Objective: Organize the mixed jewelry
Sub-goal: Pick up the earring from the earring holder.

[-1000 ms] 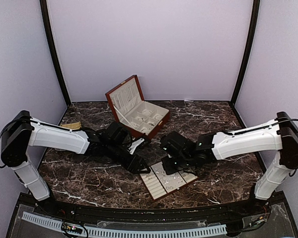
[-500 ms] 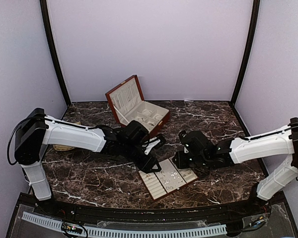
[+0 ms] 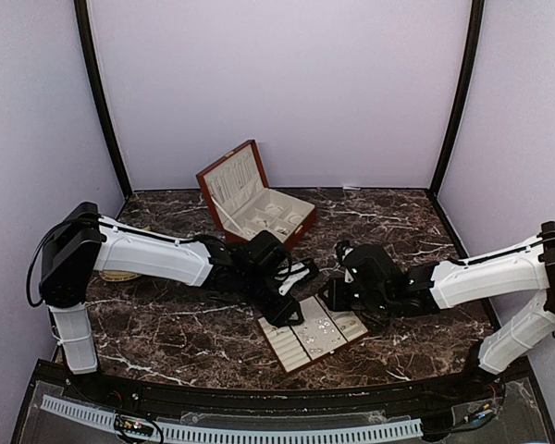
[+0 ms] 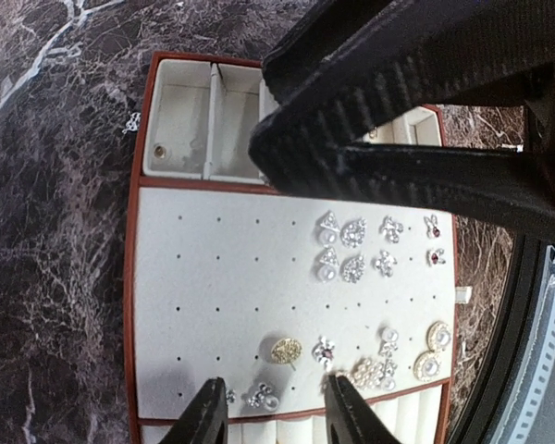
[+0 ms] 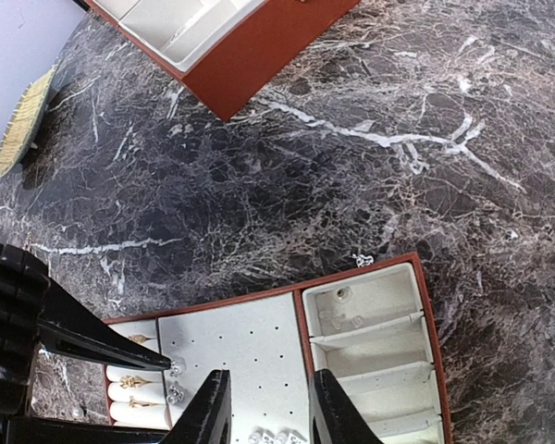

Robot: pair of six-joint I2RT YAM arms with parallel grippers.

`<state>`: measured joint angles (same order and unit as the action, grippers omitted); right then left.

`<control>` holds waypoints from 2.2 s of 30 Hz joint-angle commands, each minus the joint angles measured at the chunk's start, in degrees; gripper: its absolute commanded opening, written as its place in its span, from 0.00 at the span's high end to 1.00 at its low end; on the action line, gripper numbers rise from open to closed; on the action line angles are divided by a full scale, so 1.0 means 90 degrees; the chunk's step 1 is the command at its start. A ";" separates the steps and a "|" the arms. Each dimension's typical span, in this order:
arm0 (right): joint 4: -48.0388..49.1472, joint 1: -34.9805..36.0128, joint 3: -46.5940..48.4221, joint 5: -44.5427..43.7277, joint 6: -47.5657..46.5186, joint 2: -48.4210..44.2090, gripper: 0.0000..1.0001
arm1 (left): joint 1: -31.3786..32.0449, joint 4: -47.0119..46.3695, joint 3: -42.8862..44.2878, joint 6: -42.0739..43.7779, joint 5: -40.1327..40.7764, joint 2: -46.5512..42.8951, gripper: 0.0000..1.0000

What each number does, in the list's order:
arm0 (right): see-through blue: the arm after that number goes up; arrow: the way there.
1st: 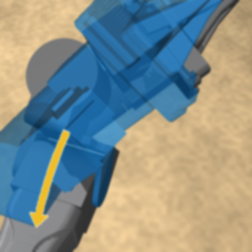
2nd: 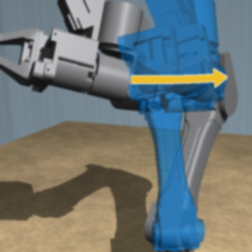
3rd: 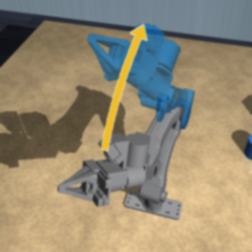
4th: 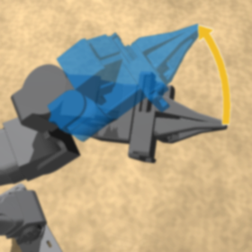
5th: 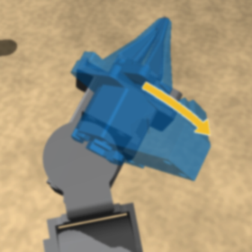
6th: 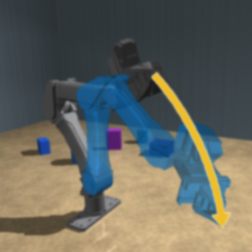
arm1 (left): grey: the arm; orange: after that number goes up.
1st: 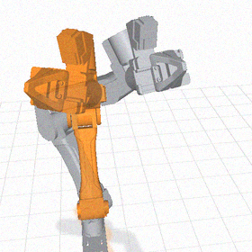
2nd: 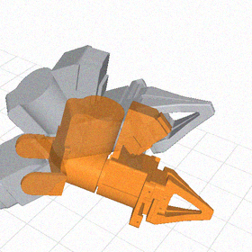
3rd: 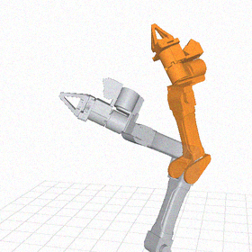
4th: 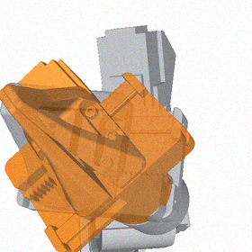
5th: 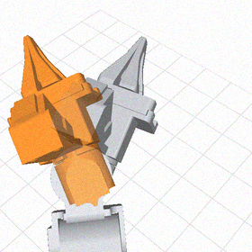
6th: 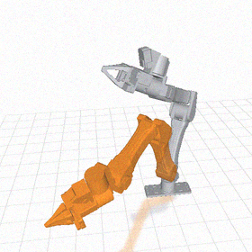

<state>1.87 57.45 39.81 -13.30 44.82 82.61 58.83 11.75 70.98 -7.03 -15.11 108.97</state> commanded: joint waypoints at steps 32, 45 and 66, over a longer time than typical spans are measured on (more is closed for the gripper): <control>0.0607 -0.0055 -0.0254 0.0147 0.0127 0.0028 0.69 | 0.0133 -0.0133 0.0364 0.0039 0.0068 0.0349 0.75; 0.0709 -0.0055 -0.0341 0.0147 0.0127 0.0040 0.69 | 0.0135 -0.0182 0.0366 -0.0010 0.0136 0.0365 0.89; 0.2841 -0.0182 -0.1542 0.0417 0.0279 -0.1122 0.55 | -0.0397 -0.0728 -0.0231 -0.0578 -0.0923 -0.1082 1.00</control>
<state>16.27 56.47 28.69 -10.79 47.03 75.75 57.91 8.05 71.02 -11.64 -18.52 105.58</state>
